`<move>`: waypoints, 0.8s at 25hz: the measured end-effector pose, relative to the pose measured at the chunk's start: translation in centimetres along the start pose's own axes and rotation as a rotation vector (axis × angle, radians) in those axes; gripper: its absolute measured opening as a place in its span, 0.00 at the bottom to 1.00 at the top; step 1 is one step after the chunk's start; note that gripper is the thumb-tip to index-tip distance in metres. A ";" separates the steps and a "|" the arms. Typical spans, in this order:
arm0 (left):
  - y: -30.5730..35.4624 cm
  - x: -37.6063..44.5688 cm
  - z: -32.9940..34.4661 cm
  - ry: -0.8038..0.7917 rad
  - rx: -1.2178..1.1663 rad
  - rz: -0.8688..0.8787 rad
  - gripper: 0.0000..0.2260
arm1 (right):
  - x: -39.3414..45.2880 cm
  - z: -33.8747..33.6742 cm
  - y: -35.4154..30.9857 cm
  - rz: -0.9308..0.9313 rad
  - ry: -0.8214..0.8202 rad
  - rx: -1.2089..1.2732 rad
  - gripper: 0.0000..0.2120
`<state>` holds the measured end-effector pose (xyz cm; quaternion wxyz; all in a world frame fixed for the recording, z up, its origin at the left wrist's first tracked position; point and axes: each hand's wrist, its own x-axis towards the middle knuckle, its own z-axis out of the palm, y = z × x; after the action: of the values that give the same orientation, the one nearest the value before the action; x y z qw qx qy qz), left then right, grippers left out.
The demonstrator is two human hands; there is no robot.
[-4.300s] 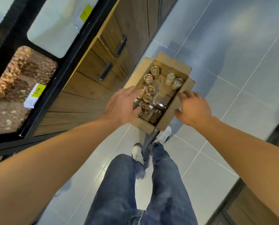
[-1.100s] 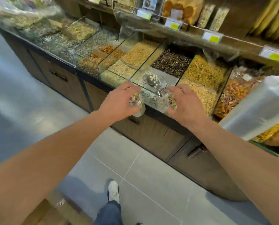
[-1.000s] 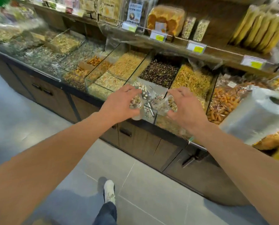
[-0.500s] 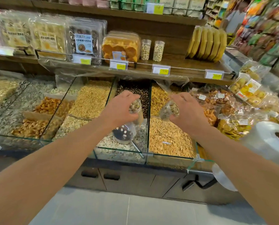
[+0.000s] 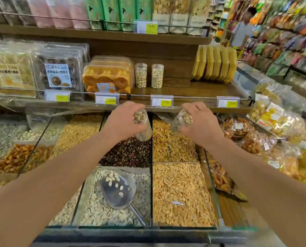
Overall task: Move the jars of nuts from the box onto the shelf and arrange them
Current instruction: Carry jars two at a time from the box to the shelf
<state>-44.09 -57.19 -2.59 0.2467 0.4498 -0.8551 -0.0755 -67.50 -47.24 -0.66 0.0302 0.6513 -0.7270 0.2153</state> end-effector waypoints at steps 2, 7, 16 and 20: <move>-0.3 2.1 0.5 0.002 0.009 0.000 0.28 | 2.7 0.1 1.1 -0.006 0.006 0.009 0.29; -2.1 6.7 1.6 0.010 0.001 -0.037 0.27 | 9.6 0.5 1.8 -0.064 0.050 0.016 0.29; -6.6 12.5 2.5 -0.027 -0.042 -0.052 0.28 | 20.8 3.4 0.0 -0.109 0.072 0.054 0.28; -9.2 13.2 2.6 -0.043 -0.077 -0.092 0.28 | 26.0 7.3 -2.4 -0.163 -0.009 0.051 0.31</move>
<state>-44.91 -73.44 -3.40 0.2414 0.4771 -0.8351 -0.1291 -67.32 -74.22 1.78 0.0278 0.7097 -0.6661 0.2278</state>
